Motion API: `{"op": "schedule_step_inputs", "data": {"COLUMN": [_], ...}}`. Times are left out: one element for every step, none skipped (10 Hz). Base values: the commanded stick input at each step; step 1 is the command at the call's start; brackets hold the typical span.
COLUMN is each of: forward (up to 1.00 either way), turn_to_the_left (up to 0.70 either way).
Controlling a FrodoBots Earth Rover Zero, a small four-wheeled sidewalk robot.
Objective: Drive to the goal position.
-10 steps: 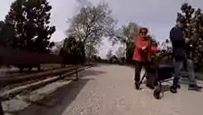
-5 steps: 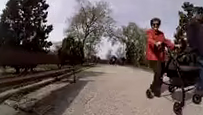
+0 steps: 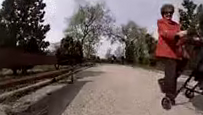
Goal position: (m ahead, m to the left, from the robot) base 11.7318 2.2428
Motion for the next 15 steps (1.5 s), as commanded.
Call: {"op": "schedule_step_inputs", "data": {"forward": [0.7, 0.7, 0.7, 0.7, 0.7, 0.7, 0.7, 0.7, 0.7, 0.7, 0.7, 0.7, 0.7, 0.7, 0.7], "turn_to_the_left": [0.0, 0.0, 0.0, 0.0, 0.0, 0.0, 0.0, 0.0, 0.0, 0.0, 0.0, 0.0, 0.0, 0.0, 0.0]}}
